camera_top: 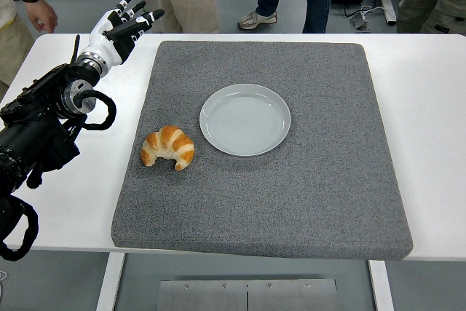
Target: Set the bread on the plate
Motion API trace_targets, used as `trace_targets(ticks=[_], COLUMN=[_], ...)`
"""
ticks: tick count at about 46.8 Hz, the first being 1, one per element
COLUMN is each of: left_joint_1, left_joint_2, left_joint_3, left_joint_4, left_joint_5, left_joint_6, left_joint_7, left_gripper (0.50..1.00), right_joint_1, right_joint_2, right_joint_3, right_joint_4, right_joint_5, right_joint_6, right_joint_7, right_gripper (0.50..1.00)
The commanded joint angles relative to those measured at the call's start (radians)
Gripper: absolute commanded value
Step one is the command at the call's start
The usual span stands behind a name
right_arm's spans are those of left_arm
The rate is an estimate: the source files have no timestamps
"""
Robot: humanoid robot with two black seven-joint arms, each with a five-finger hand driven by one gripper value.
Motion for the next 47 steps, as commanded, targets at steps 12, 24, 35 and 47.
trace_targets(ticks=[12,24,35,47], left_joint_1=[-0.003,-0.020,-0.046,-0.063], left_joint_2=[0.002,0.014,0.035,0.087], left_joint_3=[0.000,0.002,0.005,0.015], left_joint_4=[0.000,0.000,0.000,-0.107], left_joint_5=[0.001,-0.001,0.001,0.002], left_joint_6=[-0.006,-0.005,-0.006,-0.009], left_joint_7=[-0.003,-0.003,-0.008,0.000], left_gripper=[0.977,0.978,0.978,0.978], right_joint_1=[0.000,0.000,0.000,0.000], right_joint_2=[0.000,0.000,0.000,0.000], right_joint_3=[0.000,0.000,0.000,0.000], right_joint_4=[0.000,0.000,0.000,0.000], right_joint_5=[0.000,0.000,0.000,0.000], right_joint_6=[0.000,0.000,0.000,0.000], right_joint_7=[0.000,0.000,0.000,0.000], right_gripper=[1.000,1.000,1.000,1.000])
